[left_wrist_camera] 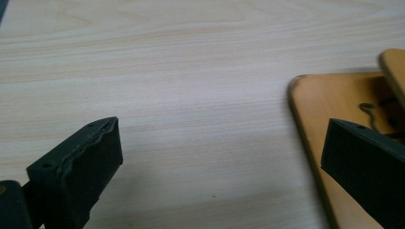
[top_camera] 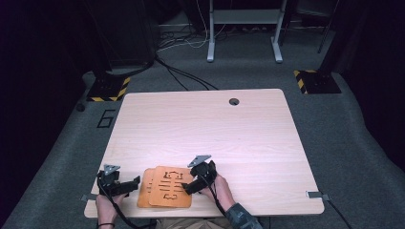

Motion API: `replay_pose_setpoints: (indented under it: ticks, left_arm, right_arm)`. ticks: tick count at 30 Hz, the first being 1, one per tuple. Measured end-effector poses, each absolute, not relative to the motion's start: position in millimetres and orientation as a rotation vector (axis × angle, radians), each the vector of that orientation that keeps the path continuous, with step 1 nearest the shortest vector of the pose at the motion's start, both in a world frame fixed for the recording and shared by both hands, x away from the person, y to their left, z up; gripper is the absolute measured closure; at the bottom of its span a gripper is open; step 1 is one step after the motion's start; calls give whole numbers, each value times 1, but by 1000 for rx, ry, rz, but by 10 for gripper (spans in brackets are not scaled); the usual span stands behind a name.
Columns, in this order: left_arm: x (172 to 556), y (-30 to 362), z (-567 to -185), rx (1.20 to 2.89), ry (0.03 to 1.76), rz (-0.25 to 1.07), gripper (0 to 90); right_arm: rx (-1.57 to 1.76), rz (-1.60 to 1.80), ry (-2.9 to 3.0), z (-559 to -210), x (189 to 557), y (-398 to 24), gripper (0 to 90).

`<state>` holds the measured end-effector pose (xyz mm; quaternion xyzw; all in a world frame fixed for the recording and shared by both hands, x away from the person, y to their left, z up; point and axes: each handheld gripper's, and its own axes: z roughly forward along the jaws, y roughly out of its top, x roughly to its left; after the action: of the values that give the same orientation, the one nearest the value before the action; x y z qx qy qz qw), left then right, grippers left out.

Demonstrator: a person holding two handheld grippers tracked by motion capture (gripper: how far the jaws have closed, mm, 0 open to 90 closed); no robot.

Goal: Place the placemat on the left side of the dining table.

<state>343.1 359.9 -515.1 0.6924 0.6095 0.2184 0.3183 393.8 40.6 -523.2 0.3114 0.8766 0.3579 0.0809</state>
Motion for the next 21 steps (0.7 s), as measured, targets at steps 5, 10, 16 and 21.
replay_pose_setpoints:
  ticks: [5, 10, 16, 21]
  left_arm:
    - [341, 351, -509, 1834, 1563, 509, 1]
    - [339, 340, -504, 1850, 1513, 471, 1]
    - [337, 325, -502, 1872, 1474, 446, 1]
    - [337, 312, -503, 1914, 1436, 421, 1]
  right_arm:
    - [933, 1073, 2617, -523, 394, 41, 32]
    - [933, 1072, 2618, -523, 394, 41, 32]
    - [933, 1074, 2616, -523, 393, 40, 32]
    - [949, 1076, 2616, -524, 393, 41, 32]
